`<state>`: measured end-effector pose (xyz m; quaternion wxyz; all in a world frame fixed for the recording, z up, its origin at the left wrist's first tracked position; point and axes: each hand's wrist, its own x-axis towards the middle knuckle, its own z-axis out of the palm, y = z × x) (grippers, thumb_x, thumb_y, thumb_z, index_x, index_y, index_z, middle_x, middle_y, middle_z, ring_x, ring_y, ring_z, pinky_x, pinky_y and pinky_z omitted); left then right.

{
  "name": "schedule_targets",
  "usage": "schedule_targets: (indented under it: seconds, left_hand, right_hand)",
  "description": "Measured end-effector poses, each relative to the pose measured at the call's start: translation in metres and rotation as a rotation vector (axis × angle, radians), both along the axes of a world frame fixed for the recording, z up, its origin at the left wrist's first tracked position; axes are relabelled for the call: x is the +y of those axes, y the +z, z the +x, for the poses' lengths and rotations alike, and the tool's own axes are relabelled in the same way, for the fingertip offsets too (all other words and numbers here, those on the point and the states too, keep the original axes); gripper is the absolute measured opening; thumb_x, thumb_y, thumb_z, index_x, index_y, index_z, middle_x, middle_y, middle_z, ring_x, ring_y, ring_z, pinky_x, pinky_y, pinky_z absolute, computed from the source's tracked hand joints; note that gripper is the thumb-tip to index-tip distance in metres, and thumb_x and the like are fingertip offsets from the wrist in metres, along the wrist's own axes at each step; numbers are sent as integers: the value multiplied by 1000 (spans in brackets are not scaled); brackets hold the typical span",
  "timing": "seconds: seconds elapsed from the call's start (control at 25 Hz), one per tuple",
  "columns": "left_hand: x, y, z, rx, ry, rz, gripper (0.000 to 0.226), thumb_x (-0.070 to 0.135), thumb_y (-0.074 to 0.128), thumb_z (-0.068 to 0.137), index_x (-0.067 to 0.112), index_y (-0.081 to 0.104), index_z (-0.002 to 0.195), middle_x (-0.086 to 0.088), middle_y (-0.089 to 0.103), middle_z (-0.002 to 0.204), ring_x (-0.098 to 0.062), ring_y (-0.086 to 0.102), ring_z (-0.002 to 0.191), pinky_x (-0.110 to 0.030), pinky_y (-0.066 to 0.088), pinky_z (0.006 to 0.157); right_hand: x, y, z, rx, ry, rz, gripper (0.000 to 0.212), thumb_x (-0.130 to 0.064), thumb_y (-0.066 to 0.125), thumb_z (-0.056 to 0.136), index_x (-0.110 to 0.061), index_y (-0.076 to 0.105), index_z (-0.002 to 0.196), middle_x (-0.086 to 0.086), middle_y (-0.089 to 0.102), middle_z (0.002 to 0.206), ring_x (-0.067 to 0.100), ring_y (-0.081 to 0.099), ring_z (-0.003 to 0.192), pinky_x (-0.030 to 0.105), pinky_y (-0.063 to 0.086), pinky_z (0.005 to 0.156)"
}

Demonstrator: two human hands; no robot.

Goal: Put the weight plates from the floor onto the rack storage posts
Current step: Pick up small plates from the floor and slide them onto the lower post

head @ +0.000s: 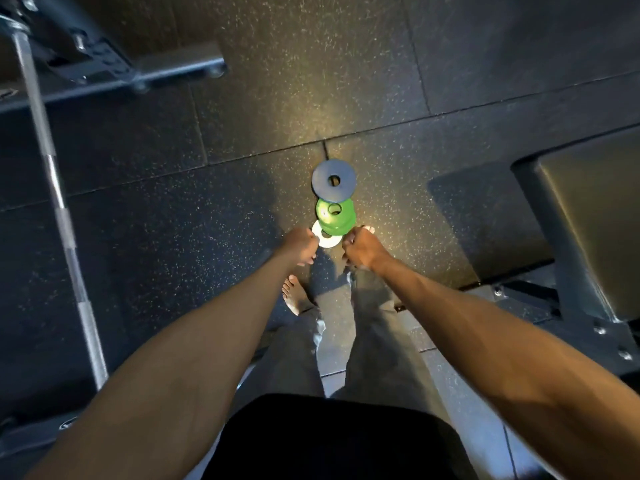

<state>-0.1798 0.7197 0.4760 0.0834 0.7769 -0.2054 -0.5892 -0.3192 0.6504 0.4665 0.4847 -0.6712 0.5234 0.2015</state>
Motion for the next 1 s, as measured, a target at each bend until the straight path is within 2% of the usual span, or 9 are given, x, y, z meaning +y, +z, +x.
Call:
schedule_targets:
  seconds: [0.16,0.32,0.4,0.48,0.6,0.68,0.76,0.88,1.0]
  left_hand:
    - [-67,-87,4,6,122,54,15,18,40,101,12,52,96,-13,64,77,-16,58,52,-25,48,55]
    - [-108,-190,9,2,259,94,19,14,41,99,7,57,107,-21,69,94,-30,66,68,-30,51,62]
    - [-113,-252,8,5,317,138,25,12,41,99,3,57,115,-22,69,97,-34,69,83,-33,53,65]
    - [-115,-320,4,-20,385,192,25,10,43,97,1,60,113,-20,68,96,-34,70,88,-39,56,69]
    - [-113,-404,-2,-128,414,263,31,14,56,90,-2,61,117,-19,67,117,-34,66,105,-43,56,88]
    - [-113,-455,-1,-224,423,290,50,23,66,86,1,52,128,-18,58,131,-34,57,118,-42,50,99]
    - [-118,-492,1,-296,411,269,66,32,72,83,3,44,136,-20,48,140,-36,49,128,-45,44,105]
    - [-132,-528,1,-310,390,219,70,33,75,82,4,42,136,-19,46,142,-36,46,130,-48,42,106]
    - [-140,-549,-8,-363,347,166,62,24,75,81,3,45,131,-18,52,136,-36,49,126,-49,44,102]
  right_hand:
    - [-65,-102,14,68,-25,142,17,-10,46,89,-10,58,77,26,72,89,40,72,83,54,60,76]
    - [-115,-194,27,74,30,114,14,-8,49,90,-6,63,87,23,70,99,39,68,94,51,56,86]
    - [-128,-256,30,80,106,60,19,-6,47,85,0,65,85,22,71,92,37,69,89,38,57,76]
    - [-137,-317,37,78,215,2,21,-11,44,83,-3,63,89,16,71,92,31,68,88,27,46,67]
    - [-147,-387,51,53,286,-125,33,-9,47,86,-4,52,119,12,62,108,28,59,100,33,48,79]
    - [-151,-436,62,10,365,-289,46,-9,52,83,-5,46,129,19,56,121,35,54,111,44,47,92]
    - [-152,-476,73,9,493,-425,53,-17,54,85,-5,42,135,20,51,126,37,49,115,47,44,94]
    - [-157,-510,91,87,596,-498,66,-28,59,86,-7,34,142,20,47,132,37,45,120,47,38,95]
    - [-156,-530,100,207,682,-542,77,-23,62,85,-10,23,150,20,50,133,37,45,122,51,31,100]
